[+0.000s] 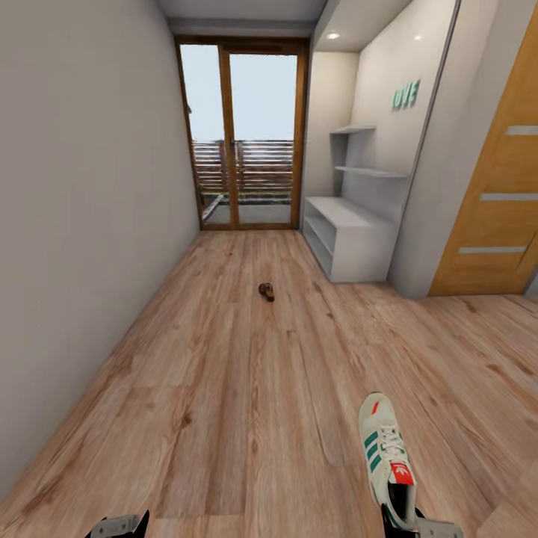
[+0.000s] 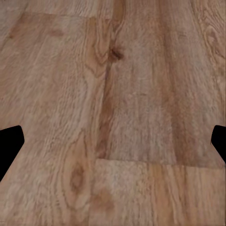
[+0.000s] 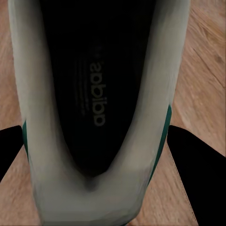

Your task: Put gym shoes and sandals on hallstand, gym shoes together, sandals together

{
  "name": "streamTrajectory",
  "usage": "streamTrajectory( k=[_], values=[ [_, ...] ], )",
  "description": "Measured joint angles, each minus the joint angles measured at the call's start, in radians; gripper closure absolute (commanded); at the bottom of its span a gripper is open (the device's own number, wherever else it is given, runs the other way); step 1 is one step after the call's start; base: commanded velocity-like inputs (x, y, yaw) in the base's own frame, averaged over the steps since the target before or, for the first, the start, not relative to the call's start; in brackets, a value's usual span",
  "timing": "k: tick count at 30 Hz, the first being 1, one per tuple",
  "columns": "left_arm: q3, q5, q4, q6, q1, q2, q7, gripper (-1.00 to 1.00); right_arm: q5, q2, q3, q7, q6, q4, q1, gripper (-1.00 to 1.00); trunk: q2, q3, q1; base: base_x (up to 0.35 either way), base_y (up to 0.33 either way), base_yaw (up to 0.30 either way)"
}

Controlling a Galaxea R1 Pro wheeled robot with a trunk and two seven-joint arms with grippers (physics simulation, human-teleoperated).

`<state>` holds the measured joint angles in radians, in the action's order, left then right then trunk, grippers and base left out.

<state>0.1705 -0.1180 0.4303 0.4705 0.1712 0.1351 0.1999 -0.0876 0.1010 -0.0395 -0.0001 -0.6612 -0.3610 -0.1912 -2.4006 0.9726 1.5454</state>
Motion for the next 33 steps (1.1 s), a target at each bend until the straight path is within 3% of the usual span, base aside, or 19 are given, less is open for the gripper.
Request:
streamTrajectory(
  k=[33],
  values=[
    [0.001, 0.000, -0.001, 0.000, 0.000, 0.000, 0.000, -1.00, 0.001, 0.000, 0.000, 0.001, 0.000, 0.000, 0.000, 1.00, 0.000, 0.000, 0.000, 0.336, -0.013, 0.000]
  ],
)
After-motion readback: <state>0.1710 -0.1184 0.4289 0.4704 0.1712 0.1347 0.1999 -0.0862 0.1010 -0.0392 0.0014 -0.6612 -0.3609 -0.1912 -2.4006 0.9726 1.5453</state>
